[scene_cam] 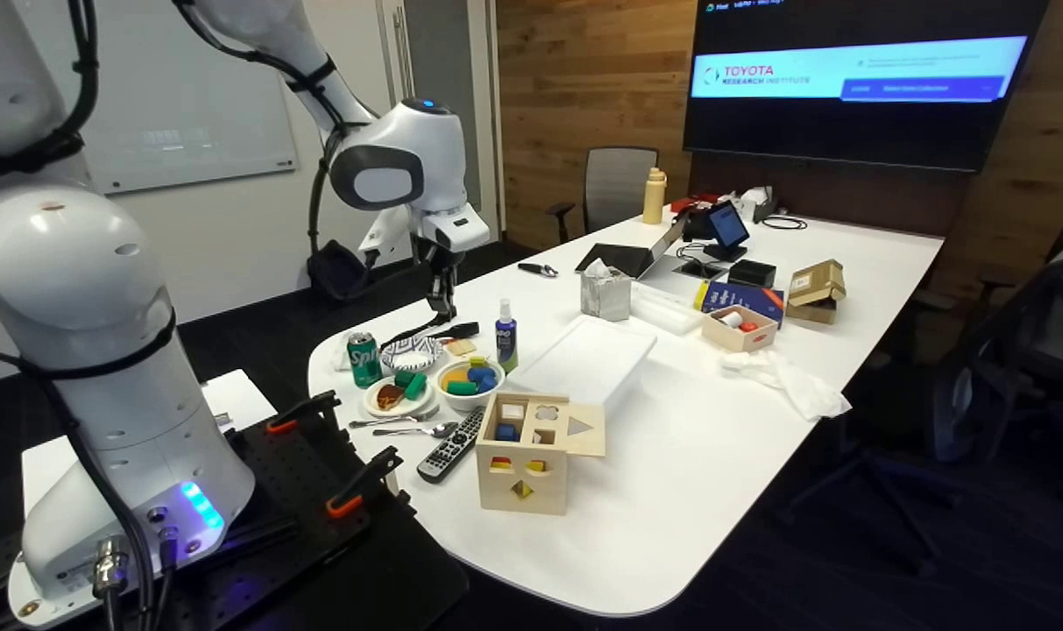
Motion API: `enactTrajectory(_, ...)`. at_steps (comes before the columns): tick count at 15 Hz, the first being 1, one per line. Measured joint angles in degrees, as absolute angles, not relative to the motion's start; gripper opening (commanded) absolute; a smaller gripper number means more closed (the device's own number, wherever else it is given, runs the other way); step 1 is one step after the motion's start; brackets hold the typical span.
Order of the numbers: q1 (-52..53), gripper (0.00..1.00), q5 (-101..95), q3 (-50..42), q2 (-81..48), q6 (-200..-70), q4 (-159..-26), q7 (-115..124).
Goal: Move the remote backwards
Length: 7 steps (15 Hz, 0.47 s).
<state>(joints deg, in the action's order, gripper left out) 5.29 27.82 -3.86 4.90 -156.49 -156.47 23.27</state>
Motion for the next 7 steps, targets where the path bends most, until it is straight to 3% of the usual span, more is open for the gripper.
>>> enactTrajectory(5, 3.3, 0.93, 27.9, -3.8, 9.2, -145.8, -155.2, 20.2)
enactTrajectory(7, 2.9, 1.0, 27.1, -3.7, 9.7, -143.0, -154.5, 20.2)
